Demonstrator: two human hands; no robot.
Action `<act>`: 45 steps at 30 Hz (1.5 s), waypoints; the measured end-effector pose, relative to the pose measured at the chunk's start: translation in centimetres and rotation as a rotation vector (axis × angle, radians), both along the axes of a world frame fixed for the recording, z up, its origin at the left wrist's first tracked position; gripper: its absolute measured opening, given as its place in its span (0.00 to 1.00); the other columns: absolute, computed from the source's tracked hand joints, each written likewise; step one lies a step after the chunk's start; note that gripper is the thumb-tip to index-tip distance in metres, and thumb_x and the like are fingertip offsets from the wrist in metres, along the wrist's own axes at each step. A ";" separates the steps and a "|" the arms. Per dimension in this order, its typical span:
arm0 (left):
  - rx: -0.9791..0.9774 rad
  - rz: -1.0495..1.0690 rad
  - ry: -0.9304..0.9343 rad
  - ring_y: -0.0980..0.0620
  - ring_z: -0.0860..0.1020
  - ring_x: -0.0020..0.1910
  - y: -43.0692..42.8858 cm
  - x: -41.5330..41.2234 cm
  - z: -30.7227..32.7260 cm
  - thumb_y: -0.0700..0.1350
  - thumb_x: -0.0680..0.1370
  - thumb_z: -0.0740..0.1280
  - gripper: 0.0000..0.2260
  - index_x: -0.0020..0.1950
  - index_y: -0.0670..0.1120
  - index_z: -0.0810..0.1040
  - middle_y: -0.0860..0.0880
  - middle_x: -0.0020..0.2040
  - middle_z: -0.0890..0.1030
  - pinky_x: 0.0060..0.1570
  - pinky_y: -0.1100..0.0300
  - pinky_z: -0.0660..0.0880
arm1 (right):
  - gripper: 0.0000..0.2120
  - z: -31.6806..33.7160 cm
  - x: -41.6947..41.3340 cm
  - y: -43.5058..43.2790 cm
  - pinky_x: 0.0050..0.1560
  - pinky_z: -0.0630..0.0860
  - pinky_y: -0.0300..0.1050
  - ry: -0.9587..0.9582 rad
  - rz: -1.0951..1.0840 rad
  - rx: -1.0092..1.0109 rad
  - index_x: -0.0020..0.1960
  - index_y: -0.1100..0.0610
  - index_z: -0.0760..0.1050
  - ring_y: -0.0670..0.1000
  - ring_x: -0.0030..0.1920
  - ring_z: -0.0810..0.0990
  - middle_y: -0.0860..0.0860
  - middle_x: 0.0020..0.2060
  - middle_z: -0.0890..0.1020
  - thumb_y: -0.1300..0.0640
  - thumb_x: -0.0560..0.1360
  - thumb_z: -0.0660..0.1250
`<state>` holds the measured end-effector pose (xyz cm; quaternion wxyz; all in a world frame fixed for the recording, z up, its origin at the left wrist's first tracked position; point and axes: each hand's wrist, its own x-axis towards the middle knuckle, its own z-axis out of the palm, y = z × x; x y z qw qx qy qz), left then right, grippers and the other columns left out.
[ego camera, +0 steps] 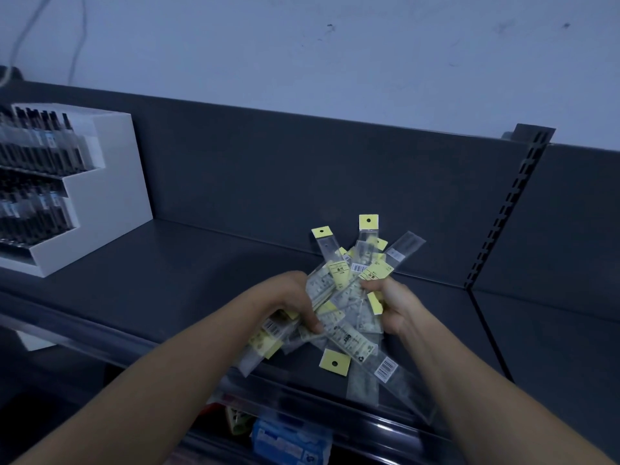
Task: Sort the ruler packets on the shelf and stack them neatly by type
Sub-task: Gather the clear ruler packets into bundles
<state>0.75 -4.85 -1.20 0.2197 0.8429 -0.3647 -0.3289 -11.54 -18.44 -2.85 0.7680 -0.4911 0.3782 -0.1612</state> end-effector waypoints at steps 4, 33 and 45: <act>-0.036 0.018 -0.023 0.47 0.77 0.48 -0.3 -0.2 -0.2 0.41 0.64 0.80 0.22 0.49 0.48 0.71 0.47 0.49 0.79 0.36 0.57 0.74 | 0.11 0.3 0.2 0.3 0.39 0.79 0.55 0.040 -0.005 -0.116 0.58 0.60 0.73 0.58 0.44 0.82 0.58 0.49 0.82 0.69 0.77 0.62; -0.100 -0.006 0.049 0.44 0.81 0.49 -0.8 -1.0 -1.5 0.40 0.64 0.80 0.24 0.55 0.43 0.73 0.43 0.51 0.81 0.40 0.53 0.78 | 0.31 1.1 -1.8 0.1 0.62 0.71 0.49 0.656 0.097 -0.622 0.66 0.67 0.67 0.60 0.66 0.73 0.60 0.66 0.74 0.58 0.70 0.76; -0.239 0.029 0.216 0.44 0.82 0.47 -0.8 0.1 -1.9 0.36 0.64 0.79 0.23 0.53 0.45 0.73 0.44 0.49 0.83 0.42 0.52 0.79 | 0.29 0.5 -1.8 -0.6 0.60 0.76 0.54 0.475 -0.005 -0.581 0.63 0.60 0.69 0.52 0.46 0.78 0.51 0.44 0.77 0.59 0.67 0.78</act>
